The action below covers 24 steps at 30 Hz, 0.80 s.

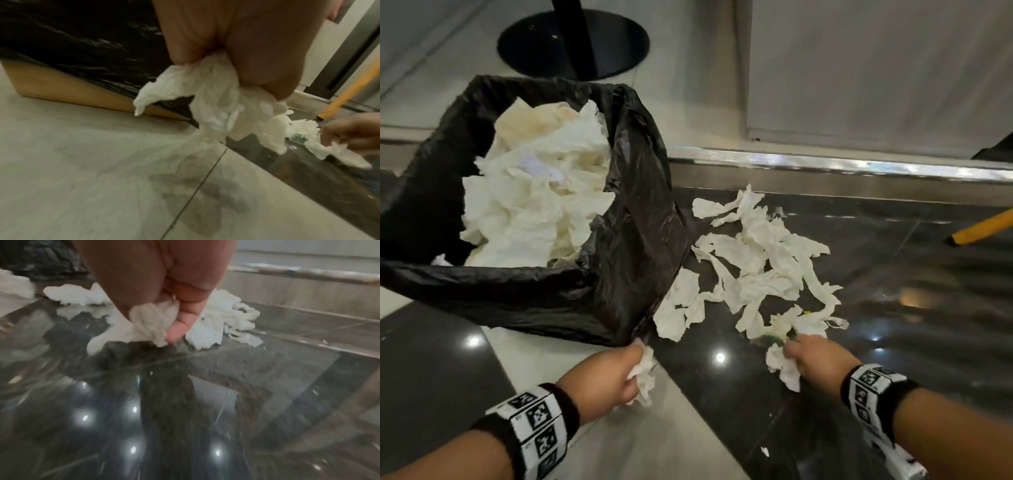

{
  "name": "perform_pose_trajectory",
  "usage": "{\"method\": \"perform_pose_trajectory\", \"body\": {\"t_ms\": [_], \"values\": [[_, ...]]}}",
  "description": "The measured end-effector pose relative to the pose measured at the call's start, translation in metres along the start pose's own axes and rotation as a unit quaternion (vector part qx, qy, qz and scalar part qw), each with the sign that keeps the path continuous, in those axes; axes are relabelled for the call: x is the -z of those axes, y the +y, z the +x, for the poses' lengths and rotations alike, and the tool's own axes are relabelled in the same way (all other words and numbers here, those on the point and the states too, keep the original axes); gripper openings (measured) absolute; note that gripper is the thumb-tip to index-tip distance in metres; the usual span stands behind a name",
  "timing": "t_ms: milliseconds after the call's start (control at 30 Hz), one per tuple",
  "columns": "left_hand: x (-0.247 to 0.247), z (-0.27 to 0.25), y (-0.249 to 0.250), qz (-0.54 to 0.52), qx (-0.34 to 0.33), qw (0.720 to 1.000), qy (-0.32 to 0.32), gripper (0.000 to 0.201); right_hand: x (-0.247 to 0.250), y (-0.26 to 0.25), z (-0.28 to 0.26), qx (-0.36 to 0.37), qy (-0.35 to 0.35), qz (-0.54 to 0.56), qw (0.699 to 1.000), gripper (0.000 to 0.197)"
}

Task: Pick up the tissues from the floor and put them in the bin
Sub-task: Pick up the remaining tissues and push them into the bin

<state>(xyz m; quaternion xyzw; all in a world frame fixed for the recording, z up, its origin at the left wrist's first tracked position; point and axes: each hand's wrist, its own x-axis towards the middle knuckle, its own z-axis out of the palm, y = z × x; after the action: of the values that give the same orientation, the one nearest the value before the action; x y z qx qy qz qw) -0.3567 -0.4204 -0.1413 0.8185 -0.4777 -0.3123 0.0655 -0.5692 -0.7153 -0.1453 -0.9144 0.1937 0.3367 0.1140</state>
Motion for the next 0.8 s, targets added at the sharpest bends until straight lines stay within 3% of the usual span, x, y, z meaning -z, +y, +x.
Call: {"method": "perform_pose_trajectory", "body": {"t_ms": [133, 200, 267, 400, 500, 600, 700, 800], "values": [[0.0, -0.012, 0.009, 0.03, 0.013, 0.999, -0.008, 0.026, 0.017, -0.003, 0.017, -0.014, 0.129, 0.104, 0.986, 0.01], [0.002, -0.014, 0.011, 0.056, 0.007, 0.998, 0.002, 0.023, 0.017, -0.004, 0.022, -0.005, 0.17, 0.065, 0.983, 0.035], [0.007, -0.011, 0.013, 0.104, 0.014, 0.994, -0.02, 0.03, 0.016, -0.008, 0.027, -0.007, 0.136, -0.015, 0.991, 0.055], [0.005, 0.004, 0.018, 0.132, -0.006, 0.989, -0.063, 0.022, 0.004, -0.021, 0.036, 0.085, 0.048, -0.072, 0.993, 0.037], [0.0, 0.015, 0.021, 0.111, -0.022, 0.991, -0.073, 0.02, 0.003, -0.028, 0.036, 0.094, 0.013, -0.044, 0.995, 0.037], [-0.004, 0.027, 0.025, 0.083, -0.026, 0.994, -0.067, 0.028, 0.014, -0.027, 0.032, 0.057, 0.024, 0.024, 0.998, 0.037], [-0.009, 0.047, 0.031, 0.086, -0.003, 0.995, -0.05, 0.049, 0.03, -0.022, 0.022, 0.021, 0.056, 0.129, 0.99, 0.051], [-0.022, 0.066, 0.03, 0.151, 0.011, 0.988, -0.044, 0.068, 0.033, -0.01, 0.012, -0.005, 0.093, 0.14, 0.986, 0.034]]}}
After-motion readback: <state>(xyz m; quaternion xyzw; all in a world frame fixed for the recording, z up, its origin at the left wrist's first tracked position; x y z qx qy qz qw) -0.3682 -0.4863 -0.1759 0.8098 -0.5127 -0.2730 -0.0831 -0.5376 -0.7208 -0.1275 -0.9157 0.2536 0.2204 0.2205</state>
